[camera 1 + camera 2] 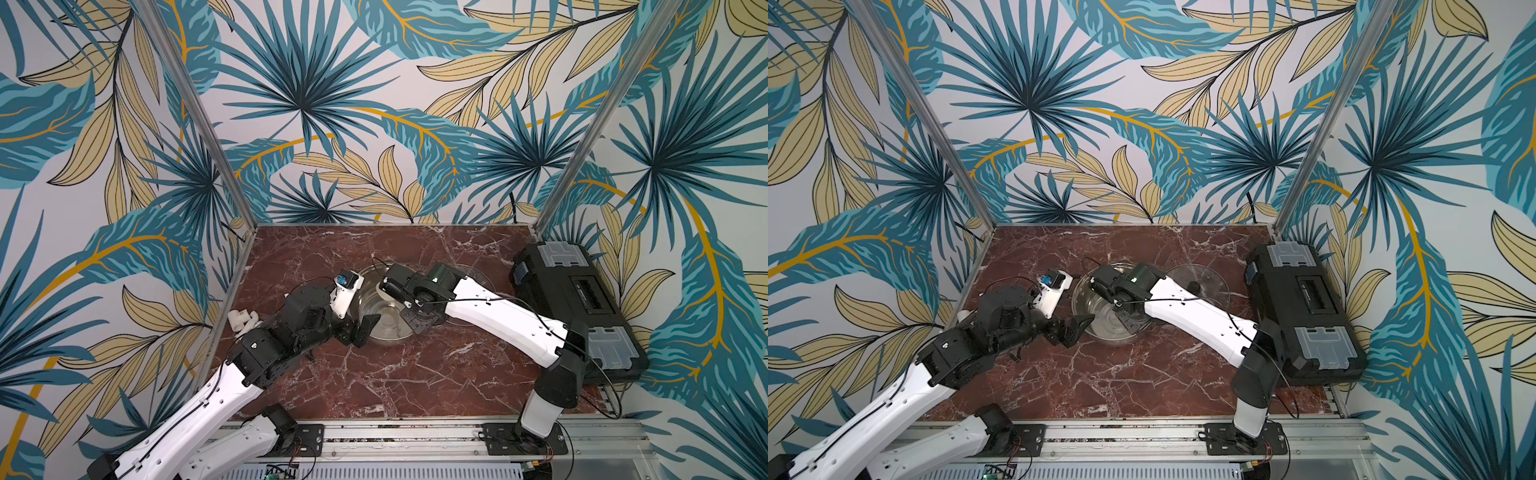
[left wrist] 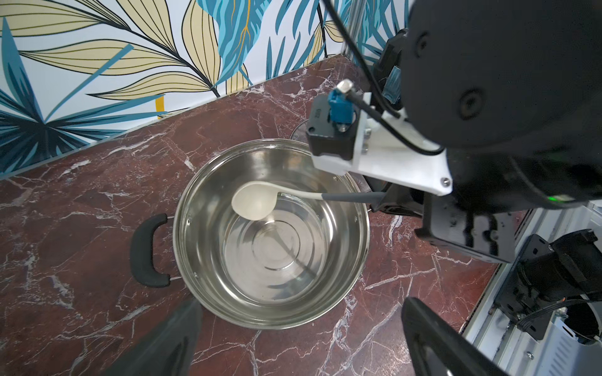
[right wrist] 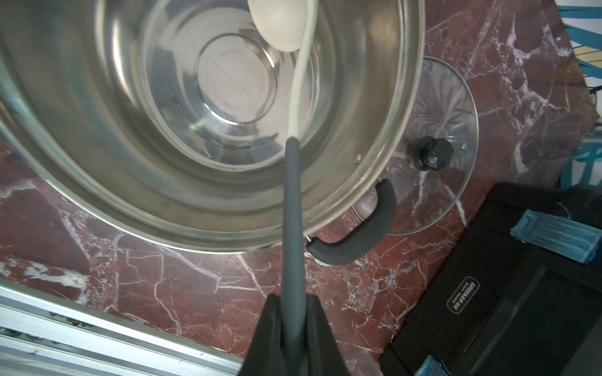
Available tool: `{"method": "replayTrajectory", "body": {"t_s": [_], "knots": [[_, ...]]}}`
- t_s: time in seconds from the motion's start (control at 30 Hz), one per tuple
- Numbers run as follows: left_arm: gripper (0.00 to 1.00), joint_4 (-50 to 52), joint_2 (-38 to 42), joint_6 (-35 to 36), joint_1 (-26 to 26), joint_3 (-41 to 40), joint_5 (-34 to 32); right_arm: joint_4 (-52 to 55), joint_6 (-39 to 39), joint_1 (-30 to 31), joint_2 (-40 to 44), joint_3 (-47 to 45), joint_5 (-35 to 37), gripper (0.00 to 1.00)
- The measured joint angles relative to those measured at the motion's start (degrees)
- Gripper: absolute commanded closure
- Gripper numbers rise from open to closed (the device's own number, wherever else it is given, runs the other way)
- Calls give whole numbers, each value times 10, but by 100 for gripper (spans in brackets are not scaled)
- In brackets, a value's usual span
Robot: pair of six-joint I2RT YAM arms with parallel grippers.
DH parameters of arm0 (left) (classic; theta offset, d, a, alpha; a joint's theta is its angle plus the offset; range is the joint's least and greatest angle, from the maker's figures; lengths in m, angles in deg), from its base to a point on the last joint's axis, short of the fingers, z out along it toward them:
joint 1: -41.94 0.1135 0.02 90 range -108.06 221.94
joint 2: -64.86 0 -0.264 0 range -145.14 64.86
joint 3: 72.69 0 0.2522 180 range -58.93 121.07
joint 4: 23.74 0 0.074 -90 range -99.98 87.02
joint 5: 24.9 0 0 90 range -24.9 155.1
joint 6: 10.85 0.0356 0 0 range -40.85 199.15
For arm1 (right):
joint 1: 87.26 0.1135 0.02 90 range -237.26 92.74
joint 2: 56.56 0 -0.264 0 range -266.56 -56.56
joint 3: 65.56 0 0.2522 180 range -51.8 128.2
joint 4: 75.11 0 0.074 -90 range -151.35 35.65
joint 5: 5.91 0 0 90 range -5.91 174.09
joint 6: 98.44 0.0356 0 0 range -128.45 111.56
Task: Stir the soup with a spoon
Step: Stir the soup in the pan with a stick.
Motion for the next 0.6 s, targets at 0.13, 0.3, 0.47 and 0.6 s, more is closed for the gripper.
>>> {"method": "replayTrajectory", "body": {"t_s": [0.13, 0.3, 0.47, 0.6], "knots": [[0, 0, 2, 0, 0, 0, 0, -5, 0, 20, -12, 8, -24, 100], [0, 0, 7, 0, 0, -2, 0, -15, 3, 43, -1, -8, -51, 100], [0, 1, 11, -1, 0, -4, 0, -14, 14, 64, 51, -65, -67, 100], [0, 0, 11, -1, 0, -5, 2, -9, 26, 77, 114, -119, -70, 100]]}}
